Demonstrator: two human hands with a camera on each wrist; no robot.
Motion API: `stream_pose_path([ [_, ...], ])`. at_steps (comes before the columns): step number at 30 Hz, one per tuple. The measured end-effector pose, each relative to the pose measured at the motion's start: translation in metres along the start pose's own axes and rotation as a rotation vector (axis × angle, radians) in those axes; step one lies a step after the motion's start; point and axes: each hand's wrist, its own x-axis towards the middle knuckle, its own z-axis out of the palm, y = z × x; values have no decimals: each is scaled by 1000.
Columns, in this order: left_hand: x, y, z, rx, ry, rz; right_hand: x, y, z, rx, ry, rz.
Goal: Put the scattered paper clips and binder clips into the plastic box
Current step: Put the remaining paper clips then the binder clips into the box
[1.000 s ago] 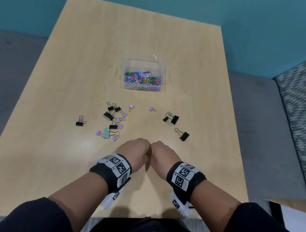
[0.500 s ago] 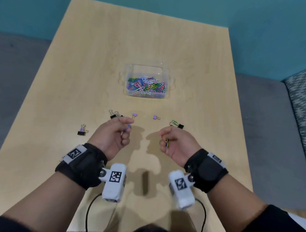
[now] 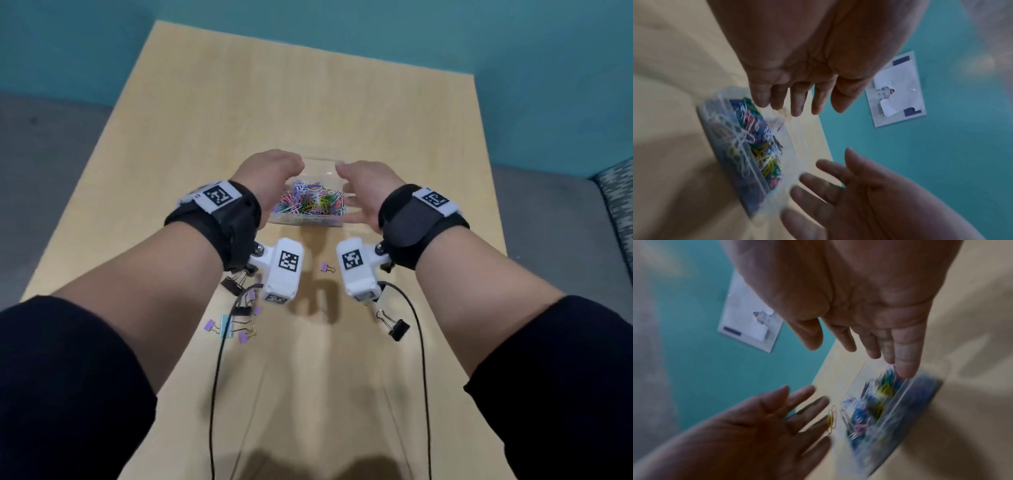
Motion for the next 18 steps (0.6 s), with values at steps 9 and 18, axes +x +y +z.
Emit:
stream_pose_path([
  [9,-62,-51,-52,139,37,-2,-10,86,-39,-1149,-98,-40],
  [18,-187,-133,-51,366,-259,-139,-13,110,-30,-1325,-130,-151],
])
